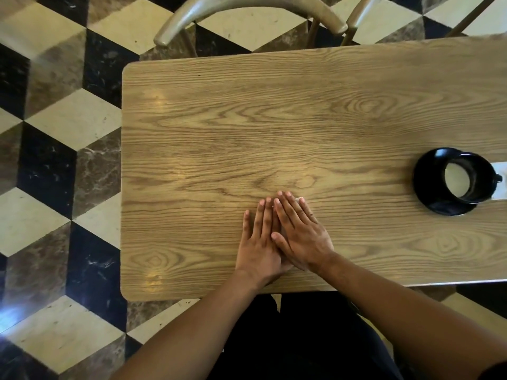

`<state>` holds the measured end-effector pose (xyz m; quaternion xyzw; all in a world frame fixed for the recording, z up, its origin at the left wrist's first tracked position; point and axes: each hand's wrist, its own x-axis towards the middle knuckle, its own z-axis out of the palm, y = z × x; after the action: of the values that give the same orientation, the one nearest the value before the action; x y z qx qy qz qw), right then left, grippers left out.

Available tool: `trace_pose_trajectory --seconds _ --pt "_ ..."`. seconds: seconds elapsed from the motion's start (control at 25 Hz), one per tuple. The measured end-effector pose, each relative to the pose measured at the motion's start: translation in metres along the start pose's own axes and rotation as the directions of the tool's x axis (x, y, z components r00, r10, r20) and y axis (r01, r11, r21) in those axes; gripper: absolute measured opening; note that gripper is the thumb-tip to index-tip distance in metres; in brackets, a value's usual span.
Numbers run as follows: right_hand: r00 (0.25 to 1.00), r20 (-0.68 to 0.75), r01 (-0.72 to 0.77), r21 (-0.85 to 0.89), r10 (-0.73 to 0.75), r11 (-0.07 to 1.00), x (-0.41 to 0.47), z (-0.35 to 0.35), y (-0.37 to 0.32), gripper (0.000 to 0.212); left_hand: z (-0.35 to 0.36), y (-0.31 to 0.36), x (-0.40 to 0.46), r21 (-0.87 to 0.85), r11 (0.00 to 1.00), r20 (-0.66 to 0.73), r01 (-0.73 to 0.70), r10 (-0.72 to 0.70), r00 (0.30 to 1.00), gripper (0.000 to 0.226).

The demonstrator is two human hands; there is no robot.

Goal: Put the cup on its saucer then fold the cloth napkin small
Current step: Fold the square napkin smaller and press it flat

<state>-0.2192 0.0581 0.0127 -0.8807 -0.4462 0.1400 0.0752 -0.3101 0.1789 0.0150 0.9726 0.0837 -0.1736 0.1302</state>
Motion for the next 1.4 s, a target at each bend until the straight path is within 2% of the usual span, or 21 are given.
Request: trace_pose_trajectory --seconds 0.24,0.44,0.68,0.8,0.88,1.0,1.08,1.4 --pt "0.999 0.035 0.007 -0.027 -0.006 1.0 0.002 -0.002 0.002 0.077 0.001 -0.001 0.0 0.002 1.0 -0.059 -0.029 0.029 0.998 0.121" --pt "1.0 0.018 0.026 0.007 -0.026 1.0 -0.005 -0.011 0.02 0.066 0.004 -0.014 -0.005 -0.006 0.998 -0.184 -0.067 0.065 0.981 0.116" --pt "0.988 0.058 0.149 -0.088 -0.145 0.985 -0.001 -0.019 0.034 0.085 0.004 -0.02 -0.008 -0.031 0.996 -0.172 -0.079 0.073 0.982 0.13" --pt "0.98 -0.013 0.198 -0.114 -0.201 0.974 0.008 -0.017 0.018 0.076 0.001 -0.03 -0.016 -0.081 0.987 -0.272 -0.141 0.114 0.955 0.116" --pt "0.976 -0.024 0.213 -0.135 -0.218 0.968 0.015 -0.013 0.008 0.074 0.001 -0.054 -0.022 -0.046 0.995 -0.299 -0.091 0.073 0.951 0.105" --pt "0.983 0.0 0.182 -0.171 -0.185 0.968 0.029 -0.006 0.003 0.077 0.0 -0.099 -0.023 0.013 0.992 -0.27 0.127 -0.119 0.956 0.093" --pt "0.985 0.003 0.172 -0.167 -0.174 0.971 0.035 0.0 0.004 0.077 0.0 -0.12 -0.018 0.022 0.976 -0.247 0.215 -0.203 0.947 0.09" --pt "0.991 0.01 0.133 -0.168 -0.133 0.977 0.038 0.012 0.002 0.078 0.013 -0.133 -0.012 0.008 0.972 -0.279 0.237 -0.225 0.933 0.094"
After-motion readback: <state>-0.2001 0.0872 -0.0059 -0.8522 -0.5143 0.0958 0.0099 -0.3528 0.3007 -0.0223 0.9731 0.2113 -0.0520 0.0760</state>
